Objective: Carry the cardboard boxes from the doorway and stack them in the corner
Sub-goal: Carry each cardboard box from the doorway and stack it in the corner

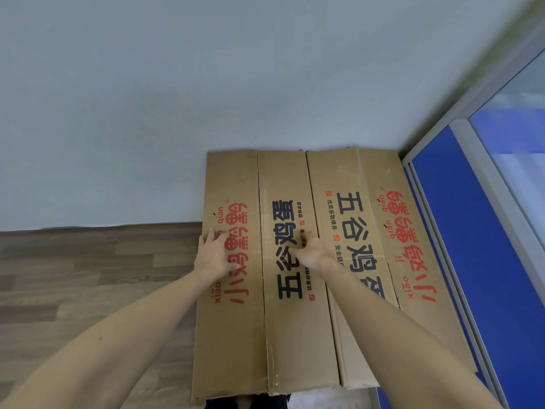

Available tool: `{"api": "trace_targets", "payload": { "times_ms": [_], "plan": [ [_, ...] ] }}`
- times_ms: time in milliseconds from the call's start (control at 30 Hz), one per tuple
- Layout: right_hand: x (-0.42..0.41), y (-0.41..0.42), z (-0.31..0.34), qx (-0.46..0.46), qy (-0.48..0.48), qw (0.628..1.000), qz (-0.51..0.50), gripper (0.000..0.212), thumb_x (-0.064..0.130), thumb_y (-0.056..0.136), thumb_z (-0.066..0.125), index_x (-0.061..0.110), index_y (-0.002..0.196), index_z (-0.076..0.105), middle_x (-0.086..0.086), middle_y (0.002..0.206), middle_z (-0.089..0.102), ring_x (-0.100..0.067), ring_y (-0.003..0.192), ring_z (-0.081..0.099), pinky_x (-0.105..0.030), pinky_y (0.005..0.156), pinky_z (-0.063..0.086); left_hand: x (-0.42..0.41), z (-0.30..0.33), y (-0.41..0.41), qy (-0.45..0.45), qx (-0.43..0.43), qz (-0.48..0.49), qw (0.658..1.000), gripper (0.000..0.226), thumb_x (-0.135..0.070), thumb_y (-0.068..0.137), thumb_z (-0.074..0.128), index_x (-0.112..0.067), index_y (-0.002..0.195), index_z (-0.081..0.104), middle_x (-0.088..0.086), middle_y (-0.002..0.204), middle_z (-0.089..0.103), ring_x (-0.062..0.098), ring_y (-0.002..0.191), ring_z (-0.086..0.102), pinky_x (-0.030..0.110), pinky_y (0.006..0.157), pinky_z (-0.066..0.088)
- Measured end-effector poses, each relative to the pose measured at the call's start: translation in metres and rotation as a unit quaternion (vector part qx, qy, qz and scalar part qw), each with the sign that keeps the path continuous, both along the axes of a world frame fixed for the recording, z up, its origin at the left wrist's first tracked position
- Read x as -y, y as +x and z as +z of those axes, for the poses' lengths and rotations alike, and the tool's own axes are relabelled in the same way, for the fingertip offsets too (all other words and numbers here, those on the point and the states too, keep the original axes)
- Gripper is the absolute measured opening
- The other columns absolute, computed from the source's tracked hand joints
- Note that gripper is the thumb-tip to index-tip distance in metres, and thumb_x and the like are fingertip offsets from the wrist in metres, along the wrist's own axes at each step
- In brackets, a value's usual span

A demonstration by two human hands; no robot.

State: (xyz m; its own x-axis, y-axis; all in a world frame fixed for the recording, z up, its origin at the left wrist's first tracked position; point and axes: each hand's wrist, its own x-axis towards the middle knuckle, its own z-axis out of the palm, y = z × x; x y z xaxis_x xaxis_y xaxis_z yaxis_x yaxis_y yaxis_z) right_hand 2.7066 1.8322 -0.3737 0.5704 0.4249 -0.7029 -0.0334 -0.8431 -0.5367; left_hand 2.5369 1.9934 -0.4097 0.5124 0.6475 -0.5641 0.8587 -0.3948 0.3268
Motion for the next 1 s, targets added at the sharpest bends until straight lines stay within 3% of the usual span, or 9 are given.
{"api": "trace_targets", "payload": {
  "times_ms": [100,167,267,367,533,633,800,900,1000],
  "plan": [
    [0.013,-0.003,0.027,-0.042,0.003,0.999,-0.016,0.056,0.025,0.100,0.061,0.018,0.152,0.042,-0.007,0.153,0.049,-0.030,0.142,0.045,-0.047,0.115,0.037,0.001,0.033,-0.004,-0.059,0.029,0.049,0.997,0.079,-0.030,0.084,0.080,-0.014,0.151,0.042,0.009,0.153,0.049,0.029,0.142,0.046,0.041,0.116,0.037],
    [0.022,-0.005,0.040,-0.054,-0.010,0.998,-0.025,0.053,0.027,0.099,0.063,0.014,0.148,0.046,-0.009,0.151,0.052,-0.031,0.141,0.046,-0.048,0.116,0.039,0.003,0.050,-0.009,-0.063,0.042,0.068,0.995,0.066,-0.025,0.088,0.076,-0.012,0.146,0.049,0.008,0.145,0.059,0.028,0.131,0.057,0.040,0.108,0.046],
    [0.031,0.000,0.070,-0.043,0.007,0.999,-0.009,0.054,0.027,0.099,0.062,0.012,0.149,0.046,-0.010,0.151,0.051,-0.030,0.141,0.046,-0.048,0.118,0.037,0.006,0.085,-0.015,-0.055,0.055,0.078,0.994,0.050,-0.019,0.090,0.070,-0.012,0.138,0.057,0.008,0.137,0.064,0.027,0.117,0.066,0.036,0.100,0.053],
    [0.030,0.004,0.107,-0.014,0.043,0.999,0.015,0.048,0.030,0.101,0.059,0.014,0.145,0.051,-0.008,0.144,0.057,-0.028,0.133,0.053,-0.047,0.114,0.041,0.013,0.120,-0.024,-0.051,0.092,0.113,0.988,0.040,-0.019,0.093,0.069,-0.010,0.131,0.062,0.010,0.132,0.066,0.027,0.118,0.064,0.034,0.098,0.050],
    [0.021,-0.010,0.159,0.027,0.116,0.992,0.048,0.029,0.028,0.101,0.059,0.009,0.123,0.060,-0.011,0.112,0.071,-0.024,0.098,0.069,-0.038,0.091,0.057,0.038,0.176,-0.049,-0.055,0.193,0.208,0.957,0.018,-0.019,0.096,0.066,-0.010,0.111,0.070,0.005,0.108,0.070,0.014,0.092,0.064,0.020,0.071,0.045],
    [0.014,-0.042,0.190,0.027,0.168,0.984,0.061,0.020,0.027,0.102,0.060,0.009,0.111,0.062,-0.009,0.097,0.074,-0.017,0.074,0.066,-0.029,0.069,0.054,0.058,0.205,-0.081,-0.062,0.238,0.255,0.935,0.007,-0.018,0.095,0.066,-0.014,0.099,0.070,0.004,0.095,0.072,0.016,0.087,0.067,0.022,0.072,0.046],
    [0.002,-0.139,0.227,0.018,0.224,0.965,0.137,0.025,0.028,0.103,0.058,0.010,0.086,0.061,-0.012,0.070,0.067,-0.021,0.058,0.058,-0.027,0.052,0.042,0.090,0.244,-0.166,-0.089,0.354,0.370,0.854,0.009,-0.014,0.099,0.059,-0.009,0.094,0.064,0.015,0.093,0.075,0.024,0.078,0.070,0.025,0.064,0.055],
    [0.001,-0.214,0.235,0.028,0.235,0.951,0.198,0.030,0.032,0.102,0.058,0.011,0.082,0.062,-0.006,0.059,0.064,-0.020,0.056,0.055,-0.028,0.052,0.041,0.115,0.255,-0.252,-0.062,0.402,0.428,0.807,0.014,-0.019,0.101,0.057,-0.011,0.091,0.062,0.009,0.077,0.072,0.020,0.069,0.067,0.028,0.062,0.054],
    [0.008,-0.318,0.247,0.032,0.230,0.927,0.295,0.034,0.032,0.105,0.054,0.009,0.080,0.058,-0.007,0.056,0.059,-0.021,0.051,0.050,-0.025,0.049,0.040,0.154,0.265,-0.373,-0.027,0.461,0.516,0.722,0.023,-0.016,0.101,0.057,-0.012,0.079,0.057,0.007,0.065,0.064,0.021,0.058,0.059,0.027,0.053,0.049]
  ]
}}
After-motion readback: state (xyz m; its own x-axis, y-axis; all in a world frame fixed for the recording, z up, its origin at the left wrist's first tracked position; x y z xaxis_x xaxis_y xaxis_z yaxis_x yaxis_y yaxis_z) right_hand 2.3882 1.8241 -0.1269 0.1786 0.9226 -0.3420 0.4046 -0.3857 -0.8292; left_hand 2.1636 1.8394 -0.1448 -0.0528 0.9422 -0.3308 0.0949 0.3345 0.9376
